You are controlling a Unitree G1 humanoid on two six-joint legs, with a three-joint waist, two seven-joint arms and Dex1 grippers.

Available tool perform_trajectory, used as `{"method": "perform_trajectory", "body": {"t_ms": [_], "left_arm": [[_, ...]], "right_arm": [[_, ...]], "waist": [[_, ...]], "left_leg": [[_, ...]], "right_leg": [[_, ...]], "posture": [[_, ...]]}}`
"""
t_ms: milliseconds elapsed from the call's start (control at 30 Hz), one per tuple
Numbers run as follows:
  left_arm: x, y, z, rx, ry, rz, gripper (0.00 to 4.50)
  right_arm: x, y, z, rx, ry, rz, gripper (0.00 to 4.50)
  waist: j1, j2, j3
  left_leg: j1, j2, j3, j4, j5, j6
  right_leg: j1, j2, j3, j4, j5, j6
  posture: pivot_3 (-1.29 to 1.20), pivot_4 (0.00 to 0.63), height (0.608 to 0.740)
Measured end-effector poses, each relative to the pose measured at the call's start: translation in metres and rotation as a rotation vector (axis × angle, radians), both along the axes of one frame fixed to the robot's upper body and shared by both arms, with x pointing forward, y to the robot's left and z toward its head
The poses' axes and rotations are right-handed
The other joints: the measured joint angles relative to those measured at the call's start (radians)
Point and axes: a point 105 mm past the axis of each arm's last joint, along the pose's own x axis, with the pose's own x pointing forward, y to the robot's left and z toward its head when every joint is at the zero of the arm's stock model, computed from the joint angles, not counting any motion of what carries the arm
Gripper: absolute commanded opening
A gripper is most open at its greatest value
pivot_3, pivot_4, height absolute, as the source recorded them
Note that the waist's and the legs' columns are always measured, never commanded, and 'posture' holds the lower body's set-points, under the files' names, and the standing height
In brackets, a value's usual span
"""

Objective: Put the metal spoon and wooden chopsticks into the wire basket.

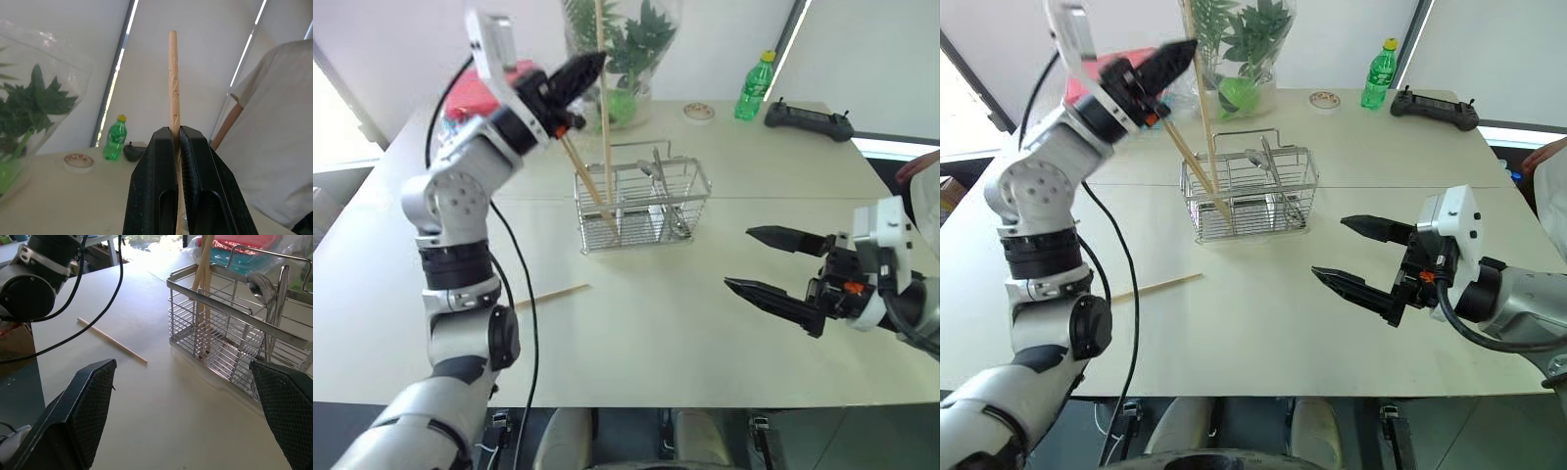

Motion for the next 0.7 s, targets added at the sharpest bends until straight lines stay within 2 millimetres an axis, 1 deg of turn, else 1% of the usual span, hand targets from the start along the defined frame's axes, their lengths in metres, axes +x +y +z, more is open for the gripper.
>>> {"method": "perform_trajectory", "body": {"t_ms": [100, 300, 333, 367, 533, 567, 600, 700], "left_arm": [[-0.004, 0.002, 0.007, 0.019, -0.056, 0.015, 0.04], [-0.006, 0.001, 0.011, 0.024, -0.094, 0.025, 0.04], [-0.006, 0.001, 0.012, 0.025, -0.099, 0.025, 0.74], [-0.006, 0.001, 0.012, 0.024, -0.1, 0.025, 1.01], [-0.009, 0.0, 0.014, 0.034, -0.117, 0.022, 3.49], [-0.009, 0.001, 0.014, 0.037, -0.12, 0.024, 4.1], [-0.01, 0.001, 0.015, 0.038, -0.122, 0.025, 4.43], [-0.012, 0.001, 0.017, 0.04, -0.134, 0.021, 4.43]], "right_arm": [[0.0, 0.0, 0.0, 0.008, 0.001, -0.005, 4.5], [0.001, 0.0, 0.001, 0.016, 0.0, -0.017, 4.5], [0.002, -0.001, 0.001, 0.019, 0.0, -0.019, 4.5], [0.002, -0.001, 0.001, 0.023, -0.001, -0.021, 4.5], [0.004, -0.001, 0.004, 0.034, -0.007, -0.029, 4.5], [0.004, -0.001, 0.004, 0.037, -0.009, -0.028, 4.5], [0.005, -0.002, 0.005, 0.04, -0.009, -0.03, 4.5], [0.007, -0.003, 0.006, 0.045, -0.011, -0.038, 4.5]], "waist": [[0.001, 0.0, 0.0], [0.001, 0.0, 0.0], [0.001, 0.0, 0.0], [0.001, 0.0, 0.0], [0.0, 0.0, 0.0], [0.0, 0.0, 0.0], [0.0, 0.0, 0.0], [0.0, 0.0, 0.0]], "left_leg": [[0.0, -0.001, 0.0, 0.0, 0.0, 0.0], [0.0, -0.001, 0.0, 0.0, 0.0, 0.0], [0.0, -0.001, 0.0, 0.0, 0.0, 0.0], [0.0, -0.001, 0.0, 0.0, 0.0, 0.0], [0.0, -0.001, 0.0, 0.0, 0.0, 0.0], [0.0, -0.001, 0.0, 0.0, 0.0, 0.0], [0.0, -0.001, 0.0, 0.0, 0.0, 0.0], [0.0, -0.001, 0.0, 0.0, 0.0, 0.0]], "right_leg": [[0.0, -0.001, 0.0, -0.001, 0.0, 0.0], [0.0, -0.001, 0.0, 0.0, 0.0, 0.0], [0.0, -0.001, 0.0, 0.0, 0.0, -0.001], [0.0, -0.001, 0.0, 0.0, 0.0, -0.001], [0.0, -0.001, 0.0, 0.0, 0.0, -0.001], [0.0, -0.001, 0.0, 0.0, 0.0, -0.001], [0.0, -0.001, 0.0, 0.0, 0.0, -0.001], [0.0, -0.001, 0.0, -0.001, 0.0, -0.001]], "posture": [[0.0, 0.15, 0.703], [0.0, 0.15, 0.703], [0.0, 0.15, 0.703], [0.0, 0.15, 0.703], [0.0, 0.15, 0.703], [0.0, 0.15, 0.703], [0.0, 0.15, 0.703], [0.0, 0.15, 0.703]]}}
